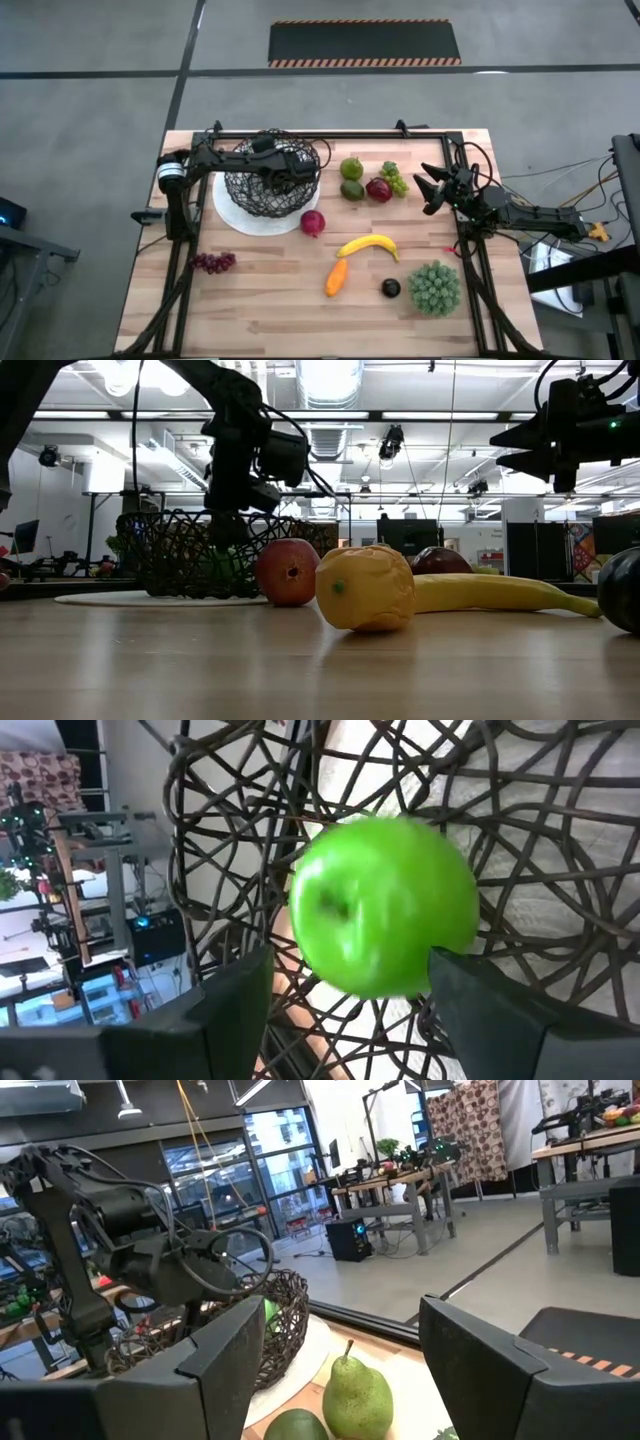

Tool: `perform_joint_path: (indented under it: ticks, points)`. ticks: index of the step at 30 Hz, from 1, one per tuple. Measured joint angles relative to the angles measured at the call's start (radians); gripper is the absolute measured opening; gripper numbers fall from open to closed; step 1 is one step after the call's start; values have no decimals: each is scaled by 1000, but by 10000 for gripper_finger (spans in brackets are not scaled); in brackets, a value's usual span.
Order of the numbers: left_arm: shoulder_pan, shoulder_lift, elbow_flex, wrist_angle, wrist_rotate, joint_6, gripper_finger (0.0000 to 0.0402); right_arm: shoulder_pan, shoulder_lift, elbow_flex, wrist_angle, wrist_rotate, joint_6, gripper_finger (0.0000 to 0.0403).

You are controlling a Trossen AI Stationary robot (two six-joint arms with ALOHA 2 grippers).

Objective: Build produce basket
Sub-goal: Put the green lemon into the woven basket

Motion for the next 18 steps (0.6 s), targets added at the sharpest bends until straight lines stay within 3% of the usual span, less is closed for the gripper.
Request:
perform_joint_path:
  ticks: [10,18]
  points:
    - [-17,-21,25,-13,2,76,247,0,0,0,0,0,0,249]
    - [-36,-158,38,-31,53,135,247,0,0,0,0,0,0,249]
